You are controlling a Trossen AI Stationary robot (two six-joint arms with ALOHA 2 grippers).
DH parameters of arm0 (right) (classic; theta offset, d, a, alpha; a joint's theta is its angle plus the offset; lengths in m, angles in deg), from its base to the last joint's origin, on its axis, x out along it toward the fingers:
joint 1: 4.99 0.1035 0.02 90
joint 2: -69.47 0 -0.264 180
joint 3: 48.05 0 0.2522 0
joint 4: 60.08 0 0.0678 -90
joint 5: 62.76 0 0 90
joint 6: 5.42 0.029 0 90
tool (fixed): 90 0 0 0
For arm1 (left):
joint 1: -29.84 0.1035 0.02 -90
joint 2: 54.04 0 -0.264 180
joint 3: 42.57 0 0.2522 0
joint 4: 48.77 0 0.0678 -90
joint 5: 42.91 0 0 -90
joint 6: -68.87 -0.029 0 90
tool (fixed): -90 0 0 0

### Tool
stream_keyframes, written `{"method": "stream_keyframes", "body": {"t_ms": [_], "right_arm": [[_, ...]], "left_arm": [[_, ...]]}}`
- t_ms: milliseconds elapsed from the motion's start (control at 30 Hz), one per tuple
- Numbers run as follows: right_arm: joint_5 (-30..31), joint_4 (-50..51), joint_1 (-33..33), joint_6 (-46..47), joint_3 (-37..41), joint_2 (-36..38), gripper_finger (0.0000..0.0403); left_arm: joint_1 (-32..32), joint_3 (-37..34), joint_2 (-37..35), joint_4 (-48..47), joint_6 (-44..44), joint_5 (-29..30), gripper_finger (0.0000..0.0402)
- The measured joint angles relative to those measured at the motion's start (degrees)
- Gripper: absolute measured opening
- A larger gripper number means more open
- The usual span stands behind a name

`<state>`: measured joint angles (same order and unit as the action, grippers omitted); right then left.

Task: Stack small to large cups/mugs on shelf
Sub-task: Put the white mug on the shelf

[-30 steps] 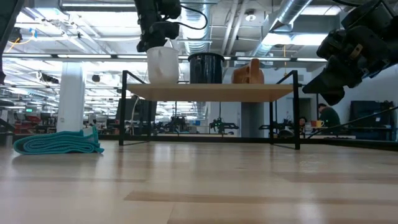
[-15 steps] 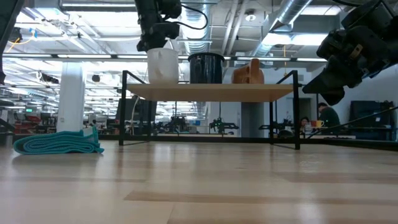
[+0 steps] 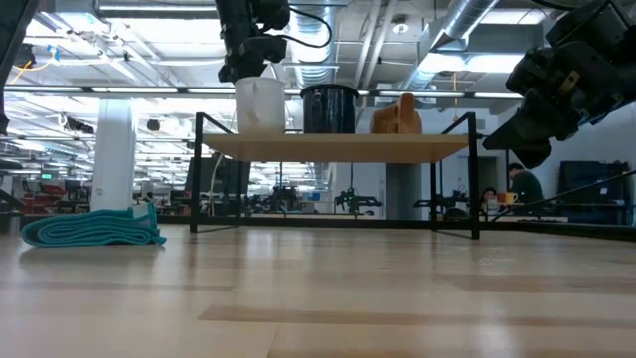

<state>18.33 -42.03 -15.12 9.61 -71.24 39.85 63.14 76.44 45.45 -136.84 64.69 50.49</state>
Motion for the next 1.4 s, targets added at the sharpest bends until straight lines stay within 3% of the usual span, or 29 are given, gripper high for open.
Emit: {"method": "stream_keyframes", "body": {"t_ms": [500, 867, 1400], "right_arm": [[0.0, 0.0, 0.0, 0.0, 0.0, 0.0, 0.0020], [0.0, 0.0, 0.0, 0.0, 0.0, 0.0, 0.0023], [0.0, 0.0, 0.0, 0.0, 0.0, 0.0, 0.0021]], "left_arm": [[-0.1, 0.1, 2.4, 0.7, -0.8, 1.3, 0.0000], [0.0, -0.1, 2.6, -0.5, -1.7, 0.7, 0.0034], [0.0, -0.1, 2.6, 1.7, -1.1, 0.5, 0.0039]]}}
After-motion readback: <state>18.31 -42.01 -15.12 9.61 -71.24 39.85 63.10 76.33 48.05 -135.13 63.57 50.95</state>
